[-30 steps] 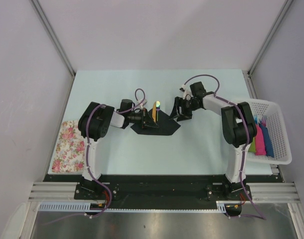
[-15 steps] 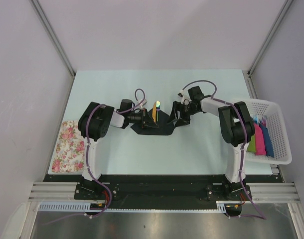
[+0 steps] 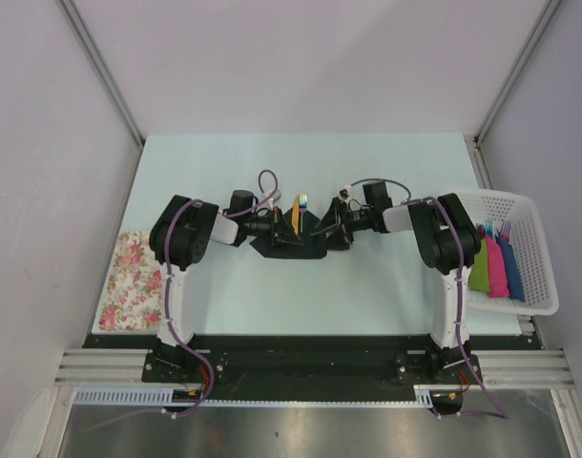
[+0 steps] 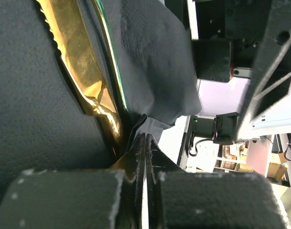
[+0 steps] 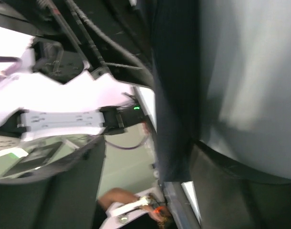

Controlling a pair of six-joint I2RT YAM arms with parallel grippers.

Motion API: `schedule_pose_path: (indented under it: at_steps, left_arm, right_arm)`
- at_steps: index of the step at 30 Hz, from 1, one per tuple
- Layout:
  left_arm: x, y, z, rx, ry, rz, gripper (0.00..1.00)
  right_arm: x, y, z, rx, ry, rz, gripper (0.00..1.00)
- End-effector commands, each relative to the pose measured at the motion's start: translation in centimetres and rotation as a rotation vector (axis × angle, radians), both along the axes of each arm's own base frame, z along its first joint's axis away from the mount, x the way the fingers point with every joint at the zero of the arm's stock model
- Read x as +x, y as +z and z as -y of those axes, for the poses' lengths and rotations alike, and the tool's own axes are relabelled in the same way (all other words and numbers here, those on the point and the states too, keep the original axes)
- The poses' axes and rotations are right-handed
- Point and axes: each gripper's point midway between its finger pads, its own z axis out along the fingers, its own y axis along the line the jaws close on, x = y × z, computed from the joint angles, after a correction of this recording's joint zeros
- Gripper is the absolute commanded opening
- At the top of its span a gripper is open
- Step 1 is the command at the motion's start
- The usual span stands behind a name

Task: Place the utensils on the paper napkin and roll it up

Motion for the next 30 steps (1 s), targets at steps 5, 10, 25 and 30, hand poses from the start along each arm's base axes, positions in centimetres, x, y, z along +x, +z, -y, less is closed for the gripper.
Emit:
schedule_pose_path:
  at_steps: [5, 10, 25, 30]
  left_arm:
    - [0.4, -0.6, -0.4, 0.018, 0.006, 0.028, 0.00]
    - [0.4, -0.6, -0.4, 0.018, 0.006, 0.030, 0.00]
    - [0.4, -0.5, -0.5, 0.022, 0.012, 0.030, 0.00]
    - [0.4, -0.6, -0.4, 0.023, 0.012, 0.028, 0.00]
  right_arm:
    - [-1.1, 4.2, -0.7, 0.173, 0.043, -0.027, 0.78]
    - [-1.2, 1.1, 0.6, -0.007, 0.046, 0.055, 0.76]
    - [0.8, 1.2, -0.8, -0.128, 0.106, 0.191, 0.17]
    - [1.3, 1.5, -2.2, -0.118, 0.111, 0.203, 0.04]
